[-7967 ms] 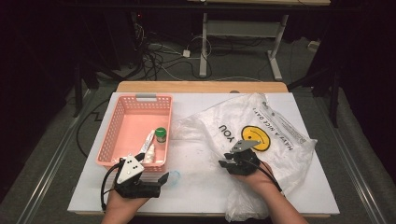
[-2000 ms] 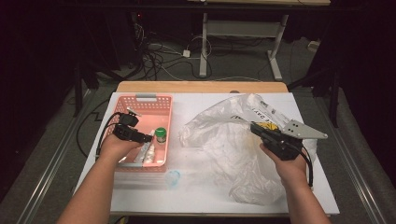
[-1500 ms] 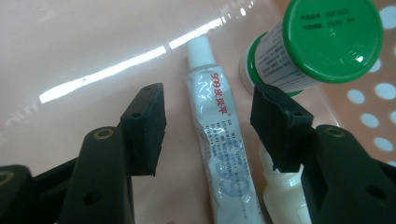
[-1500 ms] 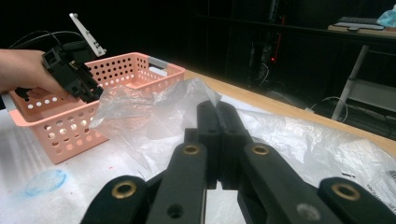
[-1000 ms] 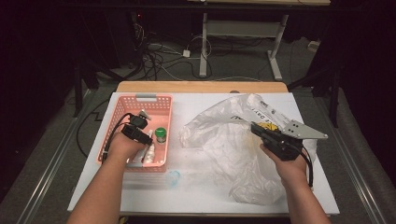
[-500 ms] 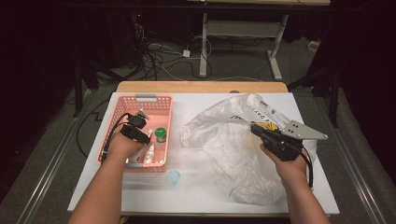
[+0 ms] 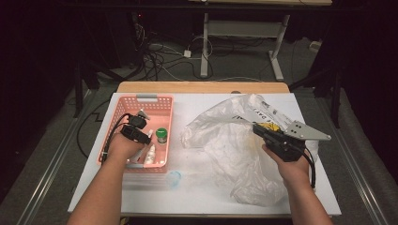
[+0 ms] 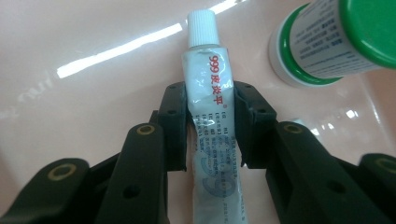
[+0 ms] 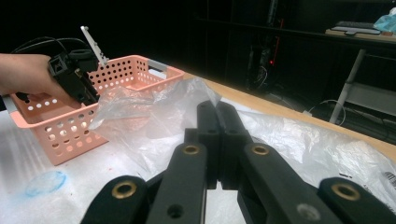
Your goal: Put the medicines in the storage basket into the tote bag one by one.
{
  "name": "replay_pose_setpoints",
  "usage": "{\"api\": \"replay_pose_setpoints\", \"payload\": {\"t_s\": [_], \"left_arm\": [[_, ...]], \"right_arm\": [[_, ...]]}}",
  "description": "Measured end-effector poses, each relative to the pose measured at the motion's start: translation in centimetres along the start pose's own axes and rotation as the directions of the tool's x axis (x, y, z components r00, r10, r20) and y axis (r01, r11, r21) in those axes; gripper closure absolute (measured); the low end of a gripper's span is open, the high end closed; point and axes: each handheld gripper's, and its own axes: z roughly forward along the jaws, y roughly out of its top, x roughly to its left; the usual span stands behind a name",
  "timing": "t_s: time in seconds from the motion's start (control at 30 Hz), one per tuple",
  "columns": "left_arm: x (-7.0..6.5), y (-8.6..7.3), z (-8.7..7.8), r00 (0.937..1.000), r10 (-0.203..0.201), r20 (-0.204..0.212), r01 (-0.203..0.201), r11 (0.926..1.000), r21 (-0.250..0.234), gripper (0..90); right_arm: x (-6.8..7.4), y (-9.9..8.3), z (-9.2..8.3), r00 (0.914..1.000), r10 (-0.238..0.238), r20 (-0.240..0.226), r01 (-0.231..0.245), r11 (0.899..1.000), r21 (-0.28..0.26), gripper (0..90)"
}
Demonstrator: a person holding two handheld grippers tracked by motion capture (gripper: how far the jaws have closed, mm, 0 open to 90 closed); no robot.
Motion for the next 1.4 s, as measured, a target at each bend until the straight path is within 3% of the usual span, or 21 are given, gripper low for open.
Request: {"api": "replay_pose_setpoints", "payload": {"t_s": [0.23, 0.37, 0.63, 0.9, 1.13, 1.23, 1.4], "left_arm": [[-0.1, -0.1, -0.6, 1.0000, 0.008, 0.005, -0.008, 0.9993, -0.036, 66.1], [0.0, -0.4, -1.3, 0.9998, 0.000, 0.018, 0.002, 0.9961, -0.089, 66.1], [-0.2, -1.7, -3.0, 0.9993, 0.013, 0.036, -0.005, 0.9768, -0.214, 66.1], [-0.1, -2.8, -4.7, 0.9986, 0.003, 0.054, 0.016, 0.9386, -0.345, 66.1], [-0.9, -3.9, -6.0, 0.9979, 0.037, 0.053, -0.010, 0.9013, -0.433, 66.1], [-1.4, -4.4, -6.6, 0.9972, 0.054, 0.052, -0.023, 0.8799, -0.475, 66.1], [-2.2, -5.4, -7.6, 0.9972, 0.065, 0.038, -0.034, 0.8340, -0.551, 66.1]], "right_arm": [[0.0, 0.0, 0.0, 1.0000, -0.003, -0.001, 0.003, 1.000, 0.001, 90.0], [0.0, 0.0, 0.0, 1.0000, -0.003, 0.000, 0.003, 1.000, 0.000, 90.0], [0.0, 0.1, -0.2, 1.0000, 0.001, 0.002, -0.001, 1.000, -0.006, 90.0], [0.1, 0.1, -0.2, 1.0000, -0.002, 0.000, 0.002, 1.000, -0.004, 90.0], [0.2, 0.0, -0.1, 1.0000, -0.002, -0.003, 0.002, 1.000, 0.004, 90.0], [0.3, 0.0, -0.1, 1.0000, -0.004, -0.002, 0.004, 1.000, 0.003, 90.0], [0.3, 0.0, -0.1, 1.0000, -0.007, 0.001, 0.007, 1.000, 0.000, 90.0]]}}
